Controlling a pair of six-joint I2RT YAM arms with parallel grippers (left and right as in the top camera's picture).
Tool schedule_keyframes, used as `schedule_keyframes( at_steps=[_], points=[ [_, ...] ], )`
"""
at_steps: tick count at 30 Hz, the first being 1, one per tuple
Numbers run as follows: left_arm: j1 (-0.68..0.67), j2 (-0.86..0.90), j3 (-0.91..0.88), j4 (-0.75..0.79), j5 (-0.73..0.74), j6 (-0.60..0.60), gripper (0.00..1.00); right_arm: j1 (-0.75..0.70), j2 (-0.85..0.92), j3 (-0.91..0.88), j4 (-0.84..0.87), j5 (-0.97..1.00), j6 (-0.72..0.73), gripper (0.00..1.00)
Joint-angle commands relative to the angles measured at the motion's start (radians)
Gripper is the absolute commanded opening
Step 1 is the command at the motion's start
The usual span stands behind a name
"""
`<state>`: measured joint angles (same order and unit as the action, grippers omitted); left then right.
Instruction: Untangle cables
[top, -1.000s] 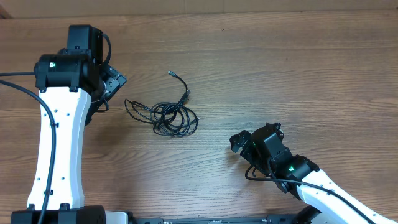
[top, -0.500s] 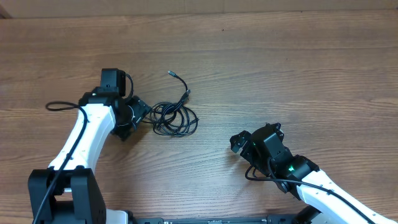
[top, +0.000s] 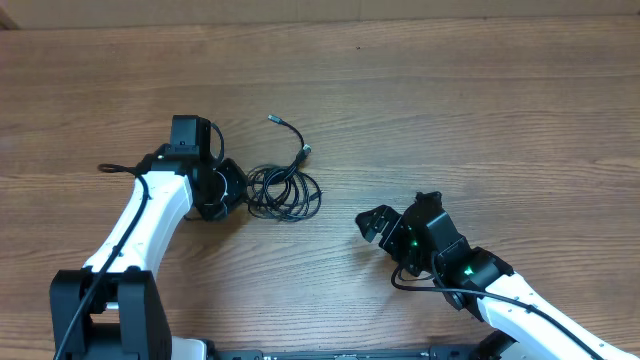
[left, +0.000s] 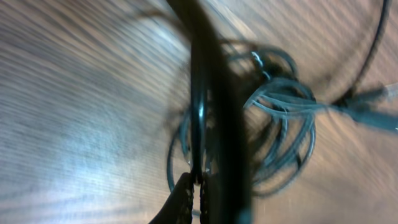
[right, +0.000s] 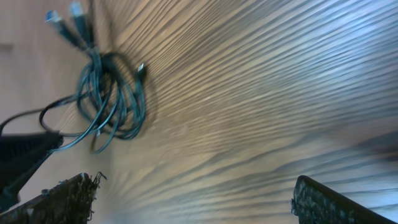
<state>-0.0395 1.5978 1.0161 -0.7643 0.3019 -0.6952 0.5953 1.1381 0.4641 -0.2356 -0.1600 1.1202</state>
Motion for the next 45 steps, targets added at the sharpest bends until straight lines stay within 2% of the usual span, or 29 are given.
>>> schedule_keyframes(
  at_steps=[1, 3, 4, 6, 7, 9, 10, 14, 18, 20, 21, 23, 25, 27, 31, 33, 35, 39, 42, 45],
  points=[
    [-0.007, -0.076, 0.125, -0.134, 0.085, 0.177, 0.04, -0.002, 0.002, 0.007, 0.075, -0.204, -0.012, 1.0],
    [-0.008, -0.128, 0.174, -0.206, 0.112, 0.215, 0.04, -0.002, 0.002, 0.007, 0.128, -0.266, -0.011, 1.0],
    [-0.032, -0.212, 0.211, -0.251, 0.172, 0.247, 0.04, -0.001, 0.002, 0.007, 0.187, -0.294, -0.01, 1.0],
    [-0.083, -0.298, 0.215, -0.248, 0.19, 0.245, 0.04, -0.001, 0.002, 0.007, 0.222, -0.295, -0.01, 1.0],
    [-0.105, -0.328, 0.215, -0.245, 0.19, 0.231, 0.04, -0.001, 0.002, 0.007, 0.236, -0.295, 0.013, 1.0],
    [-0.154, -0.371, 0.215, -0.219, 0.189, 0.129, 0.04, -0.001, 0.002, 0.007, 0.235, -0.296, 0.103, 1.0],
    [-0.186, -0.376, 0.215, -0.18, 0.189, 0.077, 0.04, 0.0, 0.002, 0.007, 0.235, -0.302, 0.185, 0.95],
    [-0.262, -0.375, 0.215, -0.081, 0.187, -0.034, 0.04, 0.001, 0.002, 0.007, 0.239, -0.302, 0.309, 0.87],
    [-0.321, -0.375, 0.214, -0.048, 0.169, -0.098, 0.04, 0.001, 0.002, 0.007, 0.258, -0.294, 0.438, 0.76],
    [-0.342, -0.375, 0.214, -0.046, 0.17, -0.167, 0.04, 0.001, 0.002, 0.007, 0.257, -0.241, 0.452, 0.73],
    [-0.358, -0.375, 0.214, -0.046, 0.171, -0.213, 0.04, 0.001, 0.002, 0.007, 0.258, -0.219, 0.466, 0.67],
    [-0.384, -0.375, 0.214, -0.042, 0.17, -0.23, 0.04, 0.001, 0.002, 0.007, 0.257, -0.214, 0.512, 0.58],
    [-0.4, -0.375, 0.214, -0.03, 0.17, -0.23, 0.04, 0.001, 0.002, 0.007, 0.259, -0.206, 0.512, 0.51],
    [-0.412, -0.375, 0.214, -0.001, 0.169, -0.23, 0.04, 0.001, 0.003, 0.007, 0.258, -0.207, 0.511, 0.4],
    [-0.411, -0.375, 0.215, 0.071, 0.17, -0.212, 0.04, 0.001, 0.003, 0.007, 0.254, -0.205, 0.491, 0.04],
    [-0.394, -0.376, 0.224, 0.098, 0.169, -0.144, 0.04, -0.002, 0.003, 0.007, 0.209, -0.168, 0.387, 0.04],
    [-0.373, -0.379, 0.248, 0.096, 0.17, -0.137, 0.04, -0.004, 0.003, 0.007, 0.145, -0.108, 0.326, 0.04],
    [-0.311, -0.422, 0.285, 0.096, 0.163, -0.04, 0.04, -0.016, 0.003, 0.007, 0.008, 0.08, 0.184, 0.04],
    [-0.244, -0.461, 0.285, 0.074, 0.158, -0.01, 0.04, -0.087, 0.0, 0.007, -0.111, 0.097, 0.05, 0.04],
    [-0.208, -0.47, 0.285, 0.053, 0.121, 0.024, 0.04, -0.144, -0.012, 0.008, -0.177, 0.1, 0.01, 0.04]
  ],
)
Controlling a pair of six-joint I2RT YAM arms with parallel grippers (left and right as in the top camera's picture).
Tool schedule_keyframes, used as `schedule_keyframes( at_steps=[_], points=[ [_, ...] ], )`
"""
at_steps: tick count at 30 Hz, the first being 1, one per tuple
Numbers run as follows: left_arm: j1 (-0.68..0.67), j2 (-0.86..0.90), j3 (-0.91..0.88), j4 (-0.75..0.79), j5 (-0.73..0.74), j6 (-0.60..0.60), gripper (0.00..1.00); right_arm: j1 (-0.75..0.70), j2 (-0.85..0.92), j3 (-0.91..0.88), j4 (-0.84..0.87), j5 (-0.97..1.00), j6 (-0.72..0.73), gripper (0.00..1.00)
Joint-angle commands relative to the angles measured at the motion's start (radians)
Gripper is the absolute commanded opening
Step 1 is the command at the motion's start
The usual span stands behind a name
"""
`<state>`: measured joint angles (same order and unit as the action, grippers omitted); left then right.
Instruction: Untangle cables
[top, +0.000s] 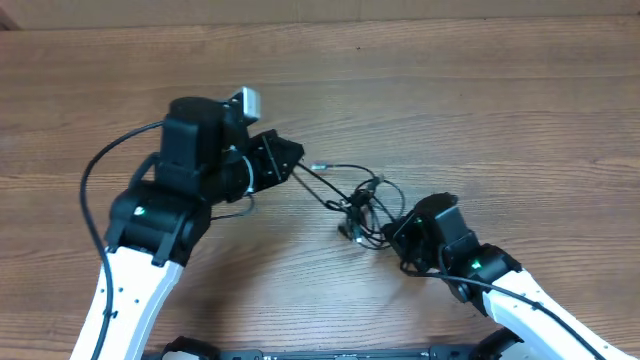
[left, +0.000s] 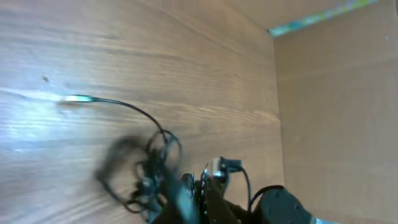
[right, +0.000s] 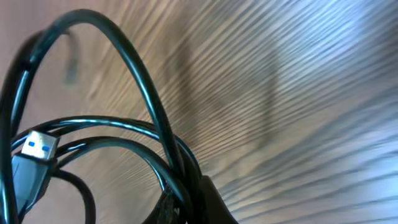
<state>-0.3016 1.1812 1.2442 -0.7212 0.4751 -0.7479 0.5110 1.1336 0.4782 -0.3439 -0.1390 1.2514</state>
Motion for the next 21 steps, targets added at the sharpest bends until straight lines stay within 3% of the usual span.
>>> schedule_keyframes(
  at_steps=[1, 6, 11, 14, 16, 18, 21],
  points=[
    [0.07, -0.056, 0.057, -0.003, -0.085, 0.076, 0.04, -0.089, -0.017, -0.006, -0.1, 0.09, -0.144, 0.04],
    [0.157, -0.063, 0.057, -0.038, -0.165, 0.074, 0.04, -0.21, -0.067, -0.005, -0.197, 0.089, -0.184, 0.04],
    [0.178, -0.06, 0.056, -0.081, -0.172, 0.071, 0.05, -0.243, -0.109, -0.005, -0.119, -0.124, -0.38, 0.04],
    [0.177, -0.042, 0.054, -0.114, -0.168, 0.071, 0.17, -0.241, -0.113, -0.005, 0.021, -0.37, -0.498, 0.04],
    [0.177, -0.032, 0.054, -0.129, -0.167, 0.071, 0.24, -0.241, -0.113, -0.005, 0.1, -0.503, -0.505, 0.04],
    [0.177, -0.019, 0.054, -0.147, -0.162, 0.067, 0.38, -0.241, -0.113, -0.005, 0.176, -0.607, -0.505, 0.04],
    [0.177, 0.006, 0.054, -0.163, -0.128, 0.067, 0.51, -0.241, -0.113, -0.005, 0.267, -0.699, -0.505, 0.04]
  ],
)
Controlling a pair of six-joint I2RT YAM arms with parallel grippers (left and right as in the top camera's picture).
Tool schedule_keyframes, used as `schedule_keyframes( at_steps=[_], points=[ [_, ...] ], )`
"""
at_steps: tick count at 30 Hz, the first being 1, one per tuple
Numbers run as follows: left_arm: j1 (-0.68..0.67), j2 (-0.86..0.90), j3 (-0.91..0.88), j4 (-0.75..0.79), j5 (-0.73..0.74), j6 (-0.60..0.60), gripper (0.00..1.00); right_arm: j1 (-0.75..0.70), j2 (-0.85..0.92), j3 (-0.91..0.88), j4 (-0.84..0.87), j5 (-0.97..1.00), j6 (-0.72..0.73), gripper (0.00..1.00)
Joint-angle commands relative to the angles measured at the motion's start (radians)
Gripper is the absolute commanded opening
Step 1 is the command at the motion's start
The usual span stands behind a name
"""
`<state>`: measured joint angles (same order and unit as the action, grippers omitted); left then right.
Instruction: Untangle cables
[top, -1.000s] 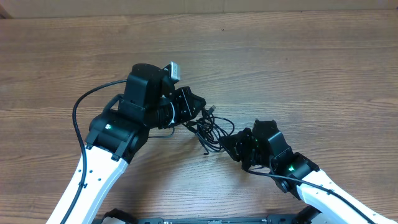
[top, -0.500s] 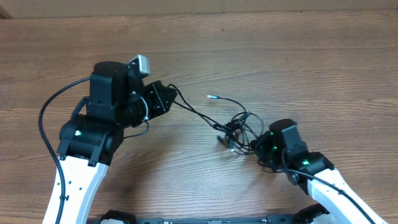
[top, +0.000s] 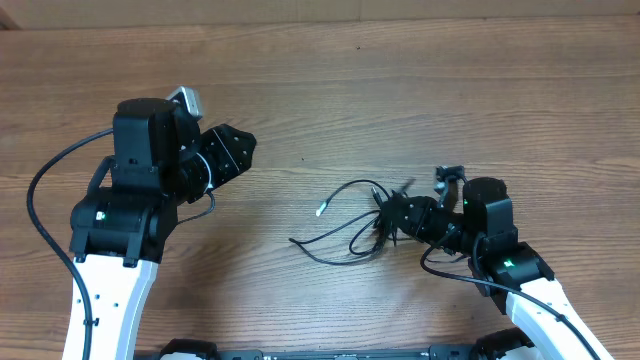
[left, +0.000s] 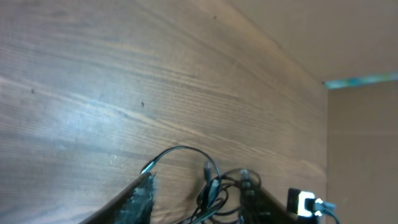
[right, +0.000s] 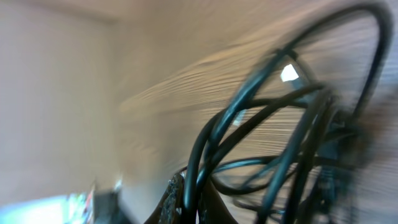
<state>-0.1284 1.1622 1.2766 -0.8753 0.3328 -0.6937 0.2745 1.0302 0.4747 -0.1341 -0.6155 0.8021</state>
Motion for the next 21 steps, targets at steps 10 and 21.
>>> schedule_keyframes(
  at_steps=[10, 21],
  points=[
    [-0.041, 0.156, 0.021, -0.011, 0.14, 0.013, 0.78, -0.005, -0.009, -0.002, 0.077, -0.237, -0.056, 0.21],
    [-0.175, 0.272, 0.021, -0.003, 0.128, 0.167, 0.84, -0.005, 0.005, -0.002, 0.053, -0.119, -0.055, 0.74]
  ],
)
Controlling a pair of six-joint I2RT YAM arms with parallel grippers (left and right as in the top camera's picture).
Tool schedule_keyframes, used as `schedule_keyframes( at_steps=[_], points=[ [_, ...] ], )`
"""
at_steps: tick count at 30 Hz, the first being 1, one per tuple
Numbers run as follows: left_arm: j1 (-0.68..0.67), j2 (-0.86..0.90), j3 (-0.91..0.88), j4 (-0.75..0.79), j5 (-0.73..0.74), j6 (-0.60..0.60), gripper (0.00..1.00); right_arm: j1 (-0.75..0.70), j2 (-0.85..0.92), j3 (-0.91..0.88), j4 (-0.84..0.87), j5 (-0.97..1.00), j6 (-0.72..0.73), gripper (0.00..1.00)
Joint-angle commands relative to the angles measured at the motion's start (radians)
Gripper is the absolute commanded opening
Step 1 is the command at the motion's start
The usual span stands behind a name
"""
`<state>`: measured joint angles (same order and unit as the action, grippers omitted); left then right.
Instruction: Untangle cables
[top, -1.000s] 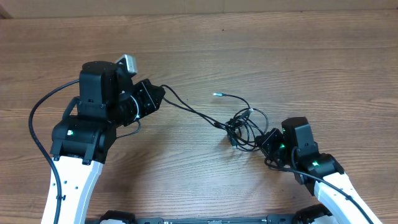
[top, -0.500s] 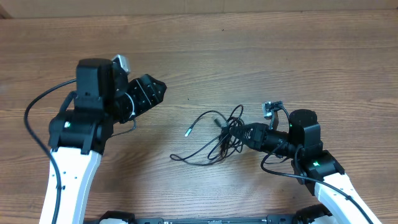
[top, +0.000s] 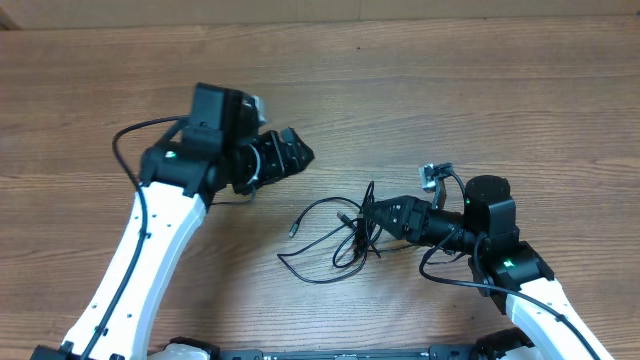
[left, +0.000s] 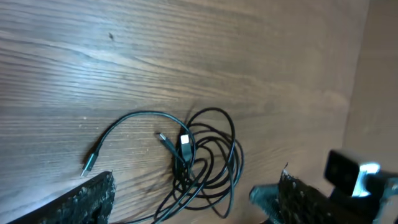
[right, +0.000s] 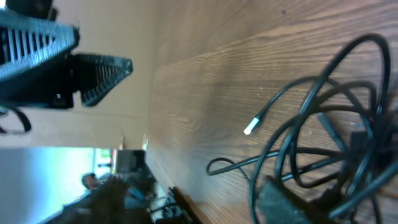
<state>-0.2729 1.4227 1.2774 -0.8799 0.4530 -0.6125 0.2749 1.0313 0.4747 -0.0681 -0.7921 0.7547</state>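
Observation:
A bundle of thin black cables (top: 343, 238) lies loosely tangled on the wooden table (top: 480, 110), its loops overlapping at the right and loose ends trailing left. In the left wrist view the cables (left: 205, 157) show a silver plug in the knot and a tipped end at the left. My left gripper (top: 292, 155) hangs open above the table, up and left of the bundle, holding nothing. My right gripper (top: 385, 216) stands open at the bundle's right edge; in the right wrist view the cable loops (right: 314, 140) lie around its right finger (right: 280, 199).
The table's back edge meets a cardboard wall (top: 320, 10). Bare wood surrounds the bundle on every side. Both white arms reach in from the front edge.
My right gripper was shut on the cable bundle; now it is open and the bundle rests on the table. My left gripper has moved right, nearer the cables. The loose ends lie farther left.
At first the cables lay as a tight coil with my left gripper shut on them and the right one open, apart. Then both grippers were shut on the cables, stretched between them. Then the left was open and away. Now both are open and the bundle lies looser.

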Motion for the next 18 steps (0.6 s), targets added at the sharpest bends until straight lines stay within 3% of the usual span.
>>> schedule_keyframes(
  at_steps=[1, 5, 9, 14, 18],
  points=[
    [-0.043, 0.014, 0.021, 0.003, 0.005, 0.101, 0.84, -0.005, 0.003, -0.002, -0.021, 0.071, -0.008, 0.75],
    [-0.118, 0.015, 0.02, -0.014, -0.129, 0.138, 0.81, -0.005, 0.003, -0.002, -0.11, 0.185, 0.0, 0.84],
    [-0.22, 0.016, 0.018, -0.044, -0.324, 0.138, 0.69, -0.005, 0.004, -0.002, -0.201, 0.261, 0.0, 0.93],
    [-0.319, 0.028, 0.003, -0.048, -0.505, 0.138, 0.63, -0.005, 0.004, -0.002, -0.246, 0.288, -0.001, 0.97],
    [-0.365, 0.084, -0.003, -0.048, -0.537, 0.138, 0.47, -0.005, 0.004, -0.002, -0.249, 0.304, -0.001, 1.0]
  ],
)
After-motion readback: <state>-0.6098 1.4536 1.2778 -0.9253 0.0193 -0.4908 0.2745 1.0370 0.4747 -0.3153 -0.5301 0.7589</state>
